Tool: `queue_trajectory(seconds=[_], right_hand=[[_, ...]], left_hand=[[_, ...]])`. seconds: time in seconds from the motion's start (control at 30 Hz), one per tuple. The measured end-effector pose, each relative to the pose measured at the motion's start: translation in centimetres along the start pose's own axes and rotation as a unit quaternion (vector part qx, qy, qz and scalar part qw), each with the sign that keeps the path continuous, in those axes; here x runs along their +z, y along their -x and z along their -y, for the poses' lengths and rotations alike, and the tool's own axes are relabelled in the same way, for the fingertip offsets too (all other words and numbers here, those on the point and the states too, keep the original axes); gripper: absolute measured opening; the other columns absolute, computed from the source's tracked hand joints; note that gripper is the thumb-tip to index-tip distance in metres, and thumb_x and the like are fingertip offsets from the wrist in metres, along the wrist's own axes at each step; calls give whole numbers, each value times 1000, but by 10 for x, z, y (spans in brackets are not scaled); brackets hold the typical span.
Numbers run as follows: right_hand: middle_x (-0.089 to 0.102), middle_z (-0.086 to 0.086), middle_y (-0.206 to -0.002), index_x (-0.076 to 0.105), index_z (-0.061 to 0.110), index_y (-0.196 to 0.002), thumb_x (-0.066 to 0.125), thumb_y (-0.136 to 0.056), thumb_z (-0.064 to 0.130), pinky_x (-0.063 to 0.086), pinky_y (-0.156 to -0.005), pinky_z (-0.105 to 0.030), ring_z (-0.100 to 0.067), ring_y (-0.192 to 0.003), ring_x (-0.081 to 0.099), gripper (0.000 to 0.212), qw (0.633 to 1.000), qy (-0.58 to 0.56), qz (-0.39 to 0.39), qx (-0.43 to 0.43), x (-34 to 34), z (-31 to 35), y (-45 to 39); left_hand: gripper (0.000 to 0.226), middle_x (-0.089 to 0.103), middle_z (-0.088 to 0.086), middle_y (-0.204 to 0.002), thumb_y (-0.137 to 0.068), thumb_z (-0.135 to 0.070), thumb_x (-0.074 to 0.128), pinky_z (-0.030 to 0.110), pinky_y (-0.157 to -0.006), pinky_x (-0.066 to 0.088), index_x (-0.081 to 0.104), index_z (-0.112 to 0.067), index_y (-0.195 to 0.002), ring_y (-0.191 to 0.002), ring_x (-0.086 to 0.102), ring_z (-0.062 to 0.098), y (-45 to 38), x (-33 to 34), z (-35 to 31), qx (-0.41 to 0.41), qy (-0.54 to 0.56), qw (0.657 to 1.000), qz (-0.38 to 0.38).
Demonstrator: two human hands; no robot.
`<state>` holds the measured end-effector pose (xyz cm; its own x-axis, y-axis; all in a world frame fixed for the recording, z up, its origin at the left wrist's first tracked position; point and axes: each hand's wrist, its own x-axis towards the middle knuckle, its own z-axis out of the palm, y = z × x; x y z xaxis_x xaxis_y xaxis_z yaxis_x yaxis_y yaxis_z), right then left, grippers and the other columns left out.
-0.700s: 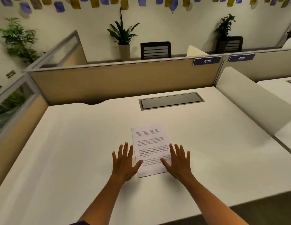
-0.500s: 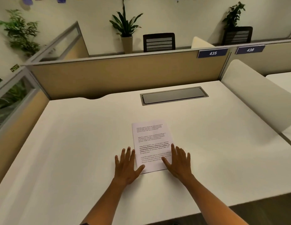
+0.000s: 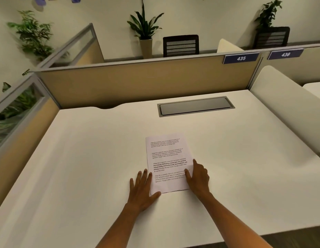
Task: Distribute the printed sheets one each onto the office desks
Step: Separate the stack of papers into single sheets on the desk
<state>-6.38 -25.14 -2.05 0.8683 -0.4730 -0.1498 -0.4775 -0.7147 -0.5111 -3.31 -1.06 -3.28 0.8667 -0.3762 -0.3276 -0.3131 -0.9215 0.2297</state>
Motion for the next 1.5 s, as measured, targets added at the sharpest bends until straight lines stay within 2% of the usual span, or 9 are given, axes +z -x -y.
queue_trajectory(seconds=[0.2, 0.3, 0.4, 0.7, 0.87, 1.03, 1.13, 1.3, 1.5], right_hand=[[62, -15, -118, 47, 8, -137, 62, -91, 16, 45, -94, -37, -29, -108, 57, 49, 983, -176, -46, 34, -15, 5, -9], [72, -13, -98, 58, 6, -125, 68, -87, 13, 45, -82, -29, -22, -85, 61, 39, 967, -238, -55, 77, -23, 9, -15], [73, -14, -98, 68, 4, -105, 72, -84, 15, 51, -82, -32, -23, -82, 63, 24, 962, -248, -53, 106, -28, 10, -20], [73, -11, -95, 73, 4, -90, 71, -86, 14, 47, -71, -28, -21, -77, 62, 10, 950, -277, -46, 135, -34, 3, -29], [72, -7, -91, 74, 8, -87, 73, -83, 16, 46, -79, -29, -23, -83, 62, 9, 934, -322, -51, 145, -39, -2, -28], [69, -3, -86, 73, 11, -87, 75, -82, 19, 47, -81, -32, -21, -82, 61, 9, 912, -376, -52, 155, -47, -3, -31], [68, -1, -86, 72, 13, -86, 74, -82, 20, 48, -82, -32, -22, -83, 62, 9, 902, -398, -55, 156, -53, -3, -33], [70, -1, -86, 73, 13, -87, 74, -82, 20, 46, -78, -30, -21, -82, 63, 9, 895, -415, -61, 152, -65, -9, -39], [72, -3, -87, 74, 11, -89, 74, -82, 20, 53, -83, -36, -23, -85, 65, 11, 891, -426, -68, 140, -88, -33, -47]], left_hand=[[91, -15, 1, -164, -88, -67, 36, 54, -119, -11, -6, -22, -155, -150, -19, 25, -2, -3, -4, -7, -10, 1000, 4], [92, -14, 3, -164, -87, -68, 37, 54, -119, -12, -6, -22, -155, -150, -18, 25, -3, -5, -5, -7, -17, 1000, 4], [93, -9, 3, -165, -87, -69, 38, 52, -120, -10, -4, -22, -155, -151, -14, 24, -6, -9, -6, -8, -4, 1000, 2], [81, 40, 4, -150, -89, -60, 50, 42, -112, 32, 22, -18, -152, -137, 33, 26, -17, -31, -17, -80, 132, 985, -80], [72, 53, 12, -141, -91, -49, 57, 42, -108, 41, 34, -12, -148, -132, 45, 31, -20, -43, -23, -172, 270, 941, -110], [55, 69, 15, -119, -89, -37, 65, 41, -101, 50, 54, -6, -133, -114, 62, 33, -30, -59, -34, -225, 402, 879, -121], [24, 72, 12, -105, -87, -24, 68, 44, -88, 57, 70, -6, -103, -99, 68, 33, -33, -65, -43, -231, 468, 842, -137], [17, 70, 8, -78, -85, -11, 66, 37, -77, 54, 68, -10, -68, -80, 65, 30, -37, -72, -61, -221, 498, 822, -166], [15, 70, 5, -82, -85, -10, 68, 42, -87, 57, 69, -13, -70, -88, 68, 31, -48, -75, -91, -196, 512, 820, -166]])
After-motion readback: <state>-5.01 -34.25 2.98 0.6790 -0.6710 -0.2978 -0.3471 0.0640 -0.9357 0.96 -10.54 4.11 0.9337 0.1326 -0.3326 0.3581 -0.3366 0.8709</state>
